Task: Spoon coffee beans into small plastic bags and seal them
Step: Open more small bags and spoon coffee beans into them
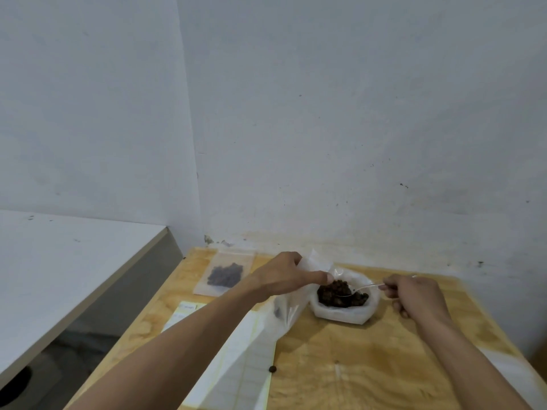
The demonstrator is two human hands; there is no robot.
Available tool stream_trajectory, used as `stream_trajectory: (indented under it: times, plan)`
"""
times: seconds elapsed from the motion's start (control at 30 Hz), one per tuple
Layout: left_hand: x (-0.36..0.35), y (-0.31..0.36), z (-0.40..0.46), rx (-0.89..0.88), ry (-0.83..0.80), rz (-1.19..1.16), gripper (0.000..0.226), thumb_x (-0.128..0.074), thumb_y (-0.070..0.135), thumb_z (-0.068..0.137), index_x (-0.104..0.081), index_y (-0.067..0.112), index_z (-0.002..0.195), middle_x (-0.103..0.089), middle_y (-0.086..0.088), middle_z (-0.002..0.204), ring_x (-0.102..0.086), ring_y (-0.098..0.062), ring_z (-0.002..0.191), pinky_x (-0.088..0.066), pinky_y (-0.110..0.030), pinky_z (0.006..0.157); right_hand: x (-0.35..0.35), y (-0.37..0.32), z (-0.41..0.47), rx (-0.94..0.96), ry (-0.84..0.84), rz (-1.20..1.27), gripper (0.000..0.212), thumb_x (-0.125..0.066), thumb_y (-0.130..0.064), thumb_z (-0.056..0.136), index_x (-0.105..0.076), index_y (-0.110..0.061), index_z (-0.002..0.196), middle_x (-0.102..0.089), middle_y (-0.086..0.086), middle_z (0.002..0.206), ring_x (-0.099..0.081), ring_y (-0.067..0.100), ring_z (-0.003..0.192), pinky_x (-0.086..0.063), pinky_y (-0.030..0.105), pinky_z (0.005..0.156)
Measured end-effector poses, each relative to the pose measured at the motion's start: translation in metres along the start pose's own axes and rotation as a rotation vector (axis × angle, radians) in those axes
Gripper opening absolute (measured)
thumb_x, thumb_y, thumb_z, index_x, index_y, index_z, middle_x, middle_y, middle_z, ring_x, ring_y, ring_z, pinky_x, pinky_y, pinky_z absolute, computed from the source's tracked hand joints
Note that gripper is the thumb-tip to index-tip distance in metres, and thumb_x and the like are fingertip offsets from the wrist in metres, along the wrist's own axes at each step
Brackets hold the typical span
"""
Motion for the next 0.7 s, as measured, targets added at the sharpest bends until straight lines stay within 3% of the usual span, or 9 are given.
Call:
stream_trajectory:
  times: [0.1, 0.2, 0.33, 0.5, 0.6, 0.7]
  plan:
    - [0.022, 0.008, -0.001, -0.081, 0.109, 0.158, 0.071, -0.072, 0.080, 0.063, -0.057, 0.024, 0.103, -0.059, 0.011, 0.100, -0.056, -0.007, 0.087, -0.041, -0.026, 0.068, 0.013, -0.012, 0.002, 0.006, 0.004, 0.020, 0.023, -0.068, -0.015, 0.088, -0.077, -0.001, 0.071, -0.067, 0.000, 0.055, -0.047, 0.020, 0.042, -0.035, 0.029, 0.045]
    - [0.037, 0.008, -0.005, -0.167, 0.169, 0.206, 0.091, -0.075, 0.076, 0.068, -0.051, 0.020, 0.137, -0.059, 0.008, 0.129, -0.055, -0.011, 0.110, -0.044, -0.027, 0.083, 0.018, -0.028, 0.004, 0.042, -0.007, 0.040, 0.024, -0.070, -0.018, 0.088, -0.078, 0.000, 0.074, -0.067, -0.002, 0.053, -0.048, 0.019, 0.042, -0.036, 0.030, 0.044]
    - [0.048, -0.006, -0.008, -0.162, 0.168, 0.153, 0.100, -0.076, 0.077, 0.065, -0.049, 0.020, 0.144, -0.057, 0.003, 0.141, -0.054, -0.016, 0.125, -0.047, -0.035, 0.100, 0.011, -0.055, 0.002, 0.120, -0.035, 0.089, 0.023, -0.070, -0.019, 0.089, -0.078, -0.002, 0.076, -0.068, -0.004, 0.054, -0.048, 0.014, 0.037, -0.036, 0.025, 0.037]
    - [0.055, -0.018, -0.012, -0.123, 0.196, 0.156, 0.110, -0.075, 0.078, 0.062, -0.042, 0.021, 0.150, -0.049, 0.003, 0.151, -0.048, -0.014, 0.130, -0.037, -0.027, 0.094, -0.021, -0.080, -0.009, 0.176, -0.106, 0.132, 0.022, -0.069, -0.020, 0.091, -0.078, -0.005, 0.077, -0.070, -0.006, 0.056, -0.047, 0.011, 0.035, -0.037, 0.022, 0.036]
    - [0.059, -0.021, -0.012, -0.074, 0.204, 0.167, 0.106, -0.074, 0.078, 0.060, -0.046, 0.021, 0.146, -0.053, 0.005, 0.143, -0.048, -0.009, 0.117, -0.037, -0.025, 0.087, -0.041, -0.085, -0.017, 0.202, -0.140, 0.125, 0.023, -0.069, -0.022, 0.092, -0.078, -0.006, 0.077, -0.072, -0.005, 0.060, -0.049, 0.009, 0.036, -0.040, 0.023, 0.040]
    - [0.066, -0.024, -0.013, -0.032, 0.213, 0.143, 0.074, -0.075, 0.074, 0.063, -0.054, 0.024, 0.114, -0.058, 0.009, 0.114, -0.053, -0.003, 0.095, -0.036, -0.021, 0.070, -0.056, -0.091, -0.026, 0.259, -0.173, 0.127, 0.025, -0.069, -0.027, 0.094, -0.079, -0.010, 0.078, -0.074, -0.005, 0.064, -0.051, 0.008, 0.038, -0.042, 0.025, 0.047]
Point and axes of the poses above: each hand's wrist, its own z-axis towards the middle knuckle, its own x-axis out of the back of the hand, y = z × x, the point moved 10 cm from there along z, towards the middle knuckle
